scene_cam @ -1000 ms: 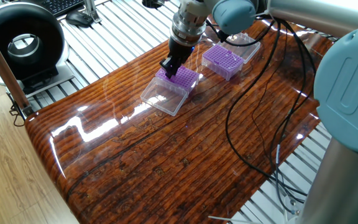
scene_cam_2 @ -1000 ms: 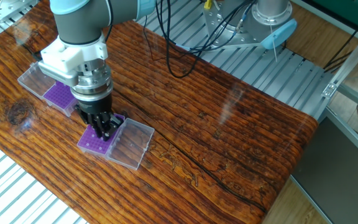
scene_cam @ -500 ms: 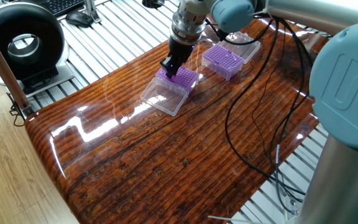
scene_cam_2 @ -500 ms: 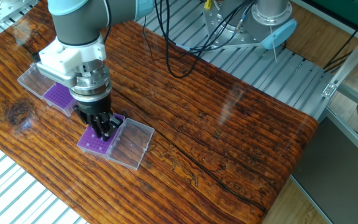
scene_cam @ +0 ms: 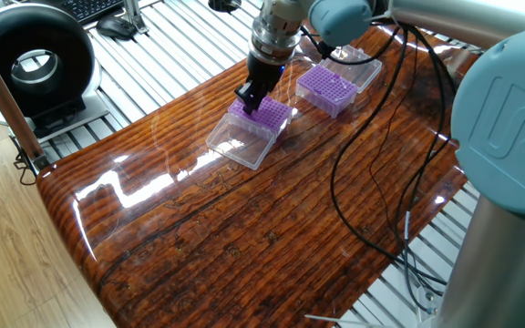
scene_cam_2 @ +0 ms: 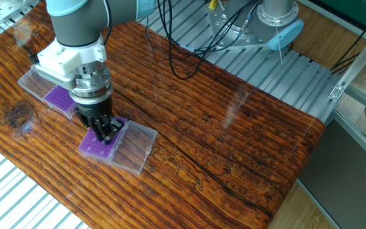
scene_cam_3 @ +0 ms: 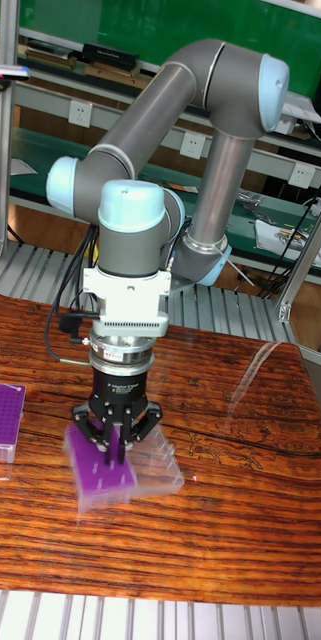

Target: Transfer all small pipette tips from one holder to another

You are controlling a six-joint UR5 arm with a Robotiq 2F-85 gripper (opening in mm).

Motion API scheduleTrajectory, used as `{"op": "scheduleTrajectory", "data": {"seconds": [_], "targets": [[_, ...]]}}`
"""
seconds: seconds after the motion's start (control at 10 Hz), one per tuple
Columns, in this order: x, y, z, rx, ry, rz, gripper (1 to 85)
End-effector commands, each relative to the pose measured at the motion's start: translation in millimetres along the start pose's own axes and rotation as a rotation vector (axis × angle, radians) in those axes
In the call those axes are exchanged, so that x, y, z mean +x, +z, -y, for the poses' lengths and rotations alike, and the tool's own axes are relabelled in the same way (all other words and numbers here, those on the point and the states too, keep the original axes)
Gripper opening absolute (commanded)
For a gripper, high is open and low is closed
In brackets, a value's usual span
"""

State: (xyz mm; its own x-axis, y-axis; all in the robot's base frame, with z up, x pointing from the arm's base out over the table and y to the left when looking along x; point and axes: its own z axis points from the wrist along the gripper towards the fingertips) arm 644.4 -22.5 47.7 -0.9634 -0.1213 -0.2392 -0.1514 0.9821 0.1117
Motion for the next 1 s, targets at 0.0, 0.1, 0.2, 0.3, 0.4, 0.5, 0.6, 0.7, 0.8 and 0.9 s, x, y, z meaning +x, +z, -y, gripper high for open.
{"op": "scheduleTrajectory", "data": {"seconds": [0.0,0.1,0.2,0.3,0.4,0.5,0.6,0.7,0.8,0.9], "targets": [[-6.6,1.0,-3.0,0.004,0.034,0.010,16.0],[-8.1,1.5,-4.4,0.011,0.040,0.009,17.0],[-8.2,1.0,-5.8,0.015,0.042,0.005,17.3],[-8.3,1.7,-5.8,0.015,0.038,0.005,18.3],[-8.4,2.1,-5.8,0.015,0.036,0.005,18.7],[-8.2,2.1,-5.3,0.017,0.036,0.005,18.7],[-8.1,-0.1,-4.5,0.021,0.041,0.004,18.7],[-6.8,-3.0,-2.7,0.030,0.045,0.000,18.7],[-5.5,-4.1,-1.3,0.030,0.045,-0.001,18.0],[-4.6,-4.5,0.5,0.030,0.045,-0.001,18.0]]}}
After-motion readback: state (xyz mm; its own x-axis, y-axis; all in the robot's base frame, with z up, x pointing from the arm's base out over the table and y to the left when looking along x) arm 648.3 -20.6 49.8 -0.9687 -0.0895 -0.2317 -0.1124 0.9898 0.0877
